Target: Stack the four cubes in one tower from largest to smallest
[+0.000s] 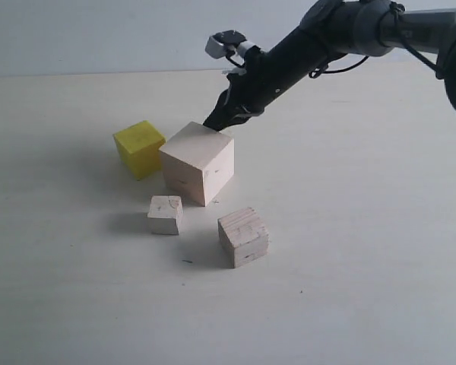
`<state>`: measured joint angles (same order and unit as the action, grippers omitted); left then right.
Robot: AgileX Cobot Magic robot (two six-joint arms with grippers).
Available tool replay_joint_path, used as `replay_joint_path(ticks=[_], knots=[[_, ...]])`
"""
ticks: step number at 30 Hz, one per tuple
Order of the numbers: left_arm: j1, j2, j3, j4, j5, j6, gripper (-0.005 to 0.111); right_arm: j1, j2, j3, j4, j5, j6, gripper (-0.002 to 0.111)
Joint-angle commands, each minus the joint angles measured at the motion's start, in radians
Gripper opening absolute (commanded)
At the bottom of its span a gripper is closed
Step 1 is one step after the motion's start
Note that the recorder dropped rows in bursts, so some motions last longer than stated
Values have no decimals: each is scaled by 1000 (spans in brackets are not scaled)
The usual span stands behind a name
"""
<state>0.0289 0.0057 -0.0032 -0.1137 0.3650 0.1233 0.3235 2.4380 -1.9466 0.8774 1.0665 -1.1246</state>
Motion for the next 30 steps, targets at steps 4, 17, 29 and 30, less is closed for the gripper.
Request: replay_joint_path(ticks=[4,17,29,30], knots=[[-5,-6,3,0,-6,2,0,2,-144,-6,134,15,5,0],[-5,-6,3,0,-6,2,0,264,-191,-3,-224,52,347,0],[-5,-6,3,0,-6,2,0,333,-216,49,-556,61,679,0],[-5,-6,3,0,-6,2,0,333,-216,60,-556,64,679,0]])
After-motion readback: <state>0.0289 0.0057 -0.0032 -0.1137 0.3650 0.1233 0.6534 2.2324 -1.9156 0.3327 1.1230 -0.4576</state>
